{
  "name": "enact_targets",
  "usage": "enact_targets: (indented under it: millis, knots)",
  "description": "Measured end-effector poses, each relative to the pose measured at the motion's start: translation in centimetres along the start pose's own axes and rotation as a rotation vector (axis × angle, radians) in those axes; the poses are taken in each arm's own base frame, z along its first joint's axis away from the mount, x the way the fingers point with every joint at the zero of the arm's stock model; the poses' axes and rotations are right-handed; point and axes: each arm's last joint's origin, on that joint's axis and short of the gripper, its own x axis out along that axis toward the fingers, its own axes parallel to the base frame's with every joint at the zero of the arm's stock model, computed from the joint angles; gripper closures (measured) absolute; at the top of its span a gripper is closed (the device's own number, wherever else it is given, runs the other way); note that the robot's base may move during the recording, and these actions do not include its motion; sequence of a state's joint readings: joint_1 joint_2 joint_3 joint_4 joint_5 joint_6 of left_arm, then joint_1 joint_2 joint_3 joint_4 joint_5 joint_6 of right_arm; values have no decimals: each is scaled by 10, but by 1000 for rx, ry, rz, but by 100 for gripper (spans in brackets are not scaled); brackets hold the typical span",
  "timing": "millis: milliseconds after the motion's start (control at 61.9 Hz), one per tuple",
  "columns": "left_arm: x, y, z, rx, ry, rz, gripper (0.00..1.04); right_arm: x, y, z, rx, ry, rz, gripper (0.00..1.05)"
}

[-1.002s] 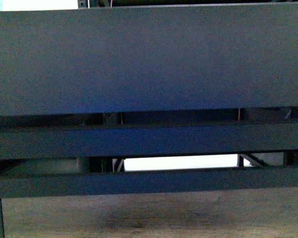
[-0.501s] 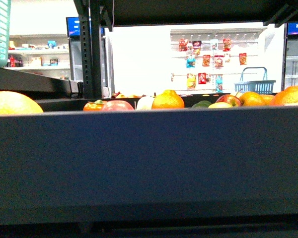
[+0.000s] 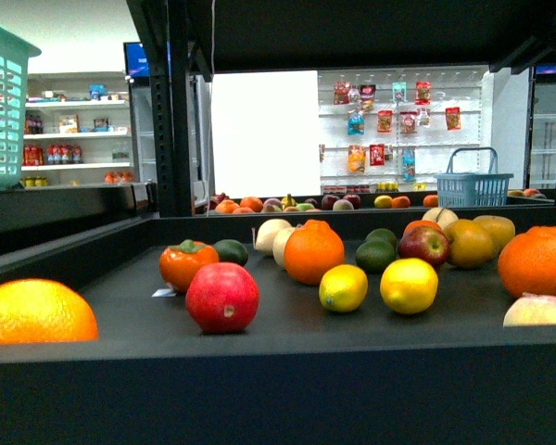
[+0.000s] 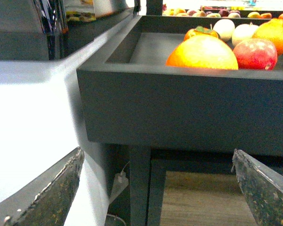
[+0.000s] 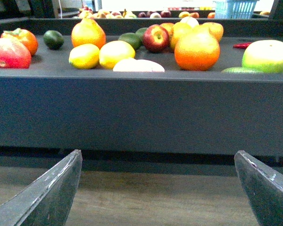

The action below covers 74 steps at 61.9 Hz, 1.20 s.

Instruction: Pick lemon from shelf

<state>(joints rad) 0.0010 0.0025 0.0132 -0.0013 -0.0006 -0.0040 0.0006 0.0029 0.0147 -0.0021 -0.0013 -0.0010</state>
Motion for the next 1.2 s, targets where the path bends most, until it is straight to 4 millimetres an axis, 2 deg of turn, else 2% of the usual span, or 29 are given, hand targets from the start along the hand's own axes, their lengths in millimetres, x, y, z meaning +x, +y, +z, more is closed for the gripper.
enact_targets:
  millis: [1115,1196]
  knots:
    - [0,0,0,0,1,0,8,0,0,0,0,0,-1,7]
    - [1,0,-5,-146,82,-104,8,0,0,0,0,0,0,7]
